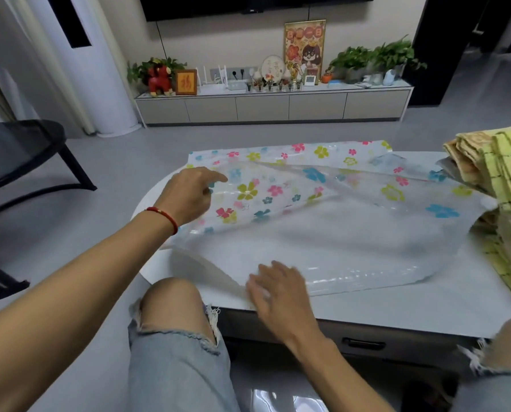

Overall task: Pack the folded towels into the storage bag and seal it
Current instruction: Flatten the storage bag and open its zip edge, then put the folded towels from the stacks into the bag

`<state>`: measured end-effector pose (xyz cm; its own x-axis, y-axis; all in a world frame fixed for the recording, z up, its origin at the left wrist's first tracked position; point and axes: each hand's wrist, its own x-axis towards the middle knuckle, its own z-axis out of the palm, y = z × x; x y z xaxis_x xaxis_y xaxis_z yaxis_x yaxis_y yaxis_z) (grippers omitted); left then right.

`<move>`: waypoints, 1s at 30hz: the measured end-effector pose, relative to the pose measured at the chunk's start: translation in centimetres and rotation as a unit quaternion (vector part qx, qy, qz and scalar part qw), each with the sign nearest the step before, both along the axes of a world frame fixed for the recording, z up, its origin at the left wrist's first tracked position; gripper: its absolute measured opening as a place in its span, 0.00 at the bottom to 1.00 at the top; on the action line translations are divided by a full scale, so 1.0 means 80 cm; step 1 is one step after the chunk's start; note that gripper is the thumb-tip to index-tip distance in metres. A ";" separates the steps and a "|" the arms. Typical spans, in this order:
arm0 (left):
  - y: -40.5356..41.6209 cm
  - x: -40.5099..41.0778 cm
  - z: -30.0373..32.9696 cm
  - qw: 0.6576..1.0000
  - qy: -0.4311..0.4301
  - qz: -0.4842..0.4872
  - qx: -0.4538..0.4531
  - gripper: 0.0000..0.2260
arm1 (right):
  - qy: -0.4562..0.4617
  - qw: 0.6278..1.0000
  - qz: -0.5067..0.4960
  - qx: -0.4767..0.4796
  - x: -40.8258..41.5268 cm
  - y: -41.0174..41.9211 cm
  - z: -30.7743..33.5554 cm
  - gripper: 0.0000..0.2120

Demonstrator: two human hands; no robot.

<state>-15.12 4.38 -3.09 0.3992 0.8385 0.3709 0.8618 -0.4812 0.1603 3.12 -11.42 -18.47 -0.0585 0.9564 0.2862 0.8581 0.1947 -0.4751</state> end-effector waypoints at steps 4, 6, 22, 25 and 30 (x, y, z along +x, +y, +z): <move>-0.021 0.025 -0.004 0.991 0.084 -0.102 -0.015 0.20 | -0.095 0.963 -0.195 -0.158 0.076 0.034 0.010 0.33; -0.028 0.054 -0.009 0.982 0.116 -0.149 -0.008 0.21 | -0.115 0.943 -0.205 -0.235 0.103 0.045 0.006 0.39; 0.020 0.144 -0.002 0.947 0.245 -0.192 -0.082 0.41 | -0.074 0.981 -0.043 -0.173 0.198 0.051 0.057 0.25; 0.024 0.153 -0.006 0.952 0.229 -0.183 -0.091 0.47 | -0.015 0.992 -0.121 -0.040 0.255 0.015 0.101 0.15; 0.023 0.177 0.000 0.962 0.180 -0.176 -0.102 0.48 | -0.063 0.928 -0.347 0.120 0.401 0.018 0.189 0.12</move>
<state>-0.97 6.25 -3.11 0.7442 0.6679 -0.0022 0.6679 -0.7442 0.0031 35.19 -10.02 -3.33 0.4999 0.6863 0.5283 0.8624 -0.3383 -0.3766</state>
